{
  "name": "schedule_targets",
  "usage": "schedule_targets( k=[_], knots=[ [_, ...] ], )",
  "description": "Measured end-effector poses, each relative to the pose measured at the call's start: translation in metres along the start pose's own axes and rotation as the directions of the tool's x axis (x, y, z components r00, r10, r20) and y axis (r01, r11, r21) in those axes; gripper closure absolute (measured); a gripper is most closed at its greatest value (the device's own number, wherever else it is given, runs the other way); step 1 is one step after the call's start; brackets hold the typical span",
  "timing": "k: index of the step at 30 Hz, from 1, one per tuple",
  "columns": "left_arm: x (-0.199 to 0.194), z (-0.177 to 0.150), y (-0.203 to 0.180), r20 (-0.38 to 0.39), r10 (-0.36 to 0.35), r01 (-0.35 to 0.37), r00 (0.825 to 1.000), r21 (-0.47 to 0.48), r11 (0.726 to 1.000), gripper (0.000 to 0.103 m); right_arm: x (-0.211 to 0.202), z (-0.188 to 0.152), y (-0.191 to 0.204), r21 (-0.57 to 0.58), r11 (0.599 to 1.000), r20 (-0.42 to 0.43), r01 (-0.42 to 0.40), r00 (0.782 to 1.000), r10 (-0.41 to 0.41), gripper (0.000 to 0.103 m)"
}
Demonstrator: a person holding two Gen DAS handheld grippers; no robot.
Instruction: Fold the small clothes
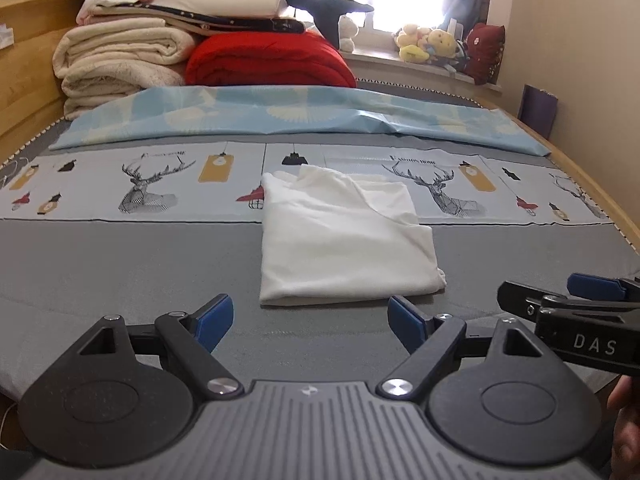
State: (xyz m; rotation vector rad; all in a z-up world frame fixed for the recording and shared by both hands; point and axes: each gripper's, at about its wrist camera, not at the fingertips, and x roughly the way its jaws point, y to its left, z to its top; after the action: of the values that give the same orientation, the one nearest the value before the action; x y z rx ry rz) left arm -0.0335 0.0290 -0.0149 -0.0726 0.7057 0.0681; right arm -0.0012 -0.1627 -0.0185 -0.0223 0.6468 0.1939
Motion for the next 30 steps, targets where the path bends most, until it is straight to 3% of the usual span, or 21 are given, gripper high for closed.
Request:
schedule_targets(
  k=[30],
  knots=[
    [0.009, -0.001, 0.002, -0.028, 0.008, -0.009, 1.000, -0.014, 1.000, 0.015, 0.009, 0.001, 0.015, -0.011, 1.000, -0.011, -0.026, 1.000, 0.026, 0.016]
  ],
)
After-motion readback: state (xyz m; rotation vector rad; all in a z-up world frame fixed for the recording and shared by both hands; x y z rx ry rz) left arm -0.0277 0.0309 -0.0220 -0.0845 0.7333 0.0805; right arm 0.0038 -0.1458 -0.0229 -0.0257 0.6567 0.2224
